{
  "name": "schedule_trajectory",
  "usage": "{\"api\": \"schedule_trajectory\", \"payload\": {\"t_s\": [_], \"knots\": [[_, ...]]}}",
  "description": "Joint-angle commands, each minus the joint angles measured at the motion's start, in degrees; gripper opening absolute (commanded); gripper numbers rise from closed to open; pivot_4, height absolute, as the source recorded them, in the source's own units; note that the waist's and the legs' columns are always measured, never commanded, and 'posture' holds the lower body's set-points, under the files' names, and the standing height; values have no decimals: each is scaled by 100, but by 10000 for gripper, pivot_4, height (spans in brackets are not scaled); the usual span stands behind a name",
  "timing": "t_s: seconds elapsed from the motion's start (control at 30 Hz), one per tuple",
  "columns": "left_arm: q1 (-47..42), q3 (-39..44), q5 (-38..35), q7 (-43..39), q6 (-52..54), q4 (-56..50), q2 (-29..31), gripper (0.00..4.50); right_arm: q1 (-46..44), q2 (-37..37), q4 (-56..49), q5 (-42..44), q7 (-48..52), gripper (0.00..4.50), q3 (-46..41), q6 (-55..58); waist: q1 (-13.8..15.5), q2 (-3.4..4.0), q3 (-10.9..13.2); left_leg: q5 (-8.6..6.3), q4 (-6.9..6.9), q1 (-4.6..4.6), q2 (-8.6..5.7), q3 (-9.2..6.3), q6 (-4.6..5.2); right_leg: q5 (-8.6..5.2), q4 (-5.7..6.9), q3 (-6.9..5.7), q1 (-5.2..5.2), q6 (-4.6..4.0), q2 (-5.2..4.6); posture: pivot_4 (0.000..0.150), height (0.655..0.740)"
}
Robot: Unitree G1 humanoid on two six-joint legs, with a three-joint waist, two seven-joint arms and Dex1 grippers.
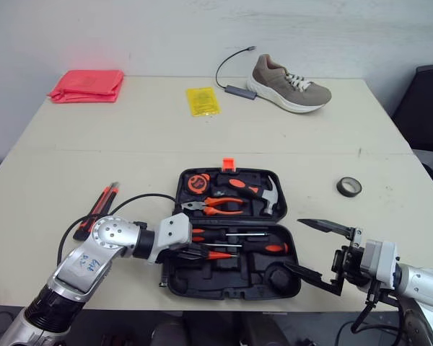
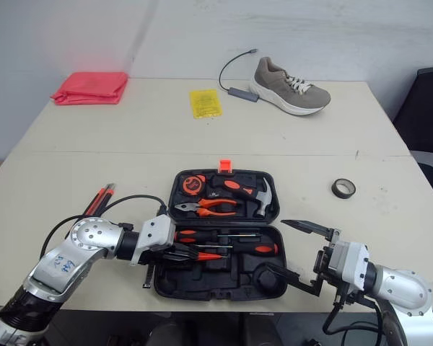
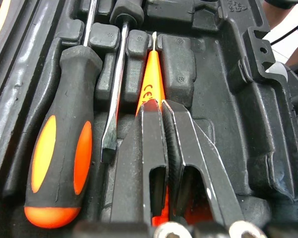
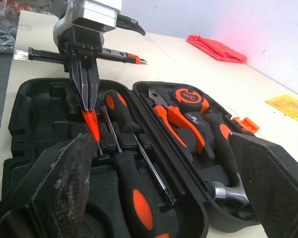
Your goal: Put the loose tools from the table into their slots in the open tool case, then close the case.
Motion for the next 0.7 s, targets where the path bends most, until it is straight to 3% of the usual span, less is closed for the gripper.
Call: {"api": "schedule_trajectory", "payload": {"t_s": [0.03,0.2,0.4,0.53,0.63,0.7], "knots": [[213,-231,77,-76,233,163,146,587,-2,17,-100,56,-27,45000,28,-29,-7,0,0,0,0,0,0,0,0,0,0,0,0,0,0,1500,7400],[213,-201,-49,-153,373,213,190,587,-6,-1,-105,59,-38,45000,35,-12,-2,0,0,0,0,-1,0,-2,0,-1,-1,-1,0,-1,-1,1500,7400],[327,431,-619,-331,-724,170,-343,587,116,-91,-181,151,-37,45000,-120,23,19,2,3,0,1,-4,-2,-3,1,-1,-2,-2,0,-1,-8,1500,7400],[613,1620,-1552,-403,-886,52,-428,587,413,-342,-233,468,-38,45000,-908,129,13,-12,12,-3,3,-15,1,-14,6,0,-5,-8,-1,0,-14,1500,7400],[840,2369,-1609,-412,-1065,292,-129,587,801,-507,-6,600,178,45000,-1604,91,3,-12,12,-2,0,-9,-2,-15,6,0,-7,-10,3,0,-10,1500,7400],[999,3037,-1557,-269,-1206,640,90,5960,1014,-601,324,662,331,45000,-2175,16,-7,-12,12,-3,-9,-6,-1,-16,4,-1,-12,-11,4,-2,-8,1500,7400]]}}
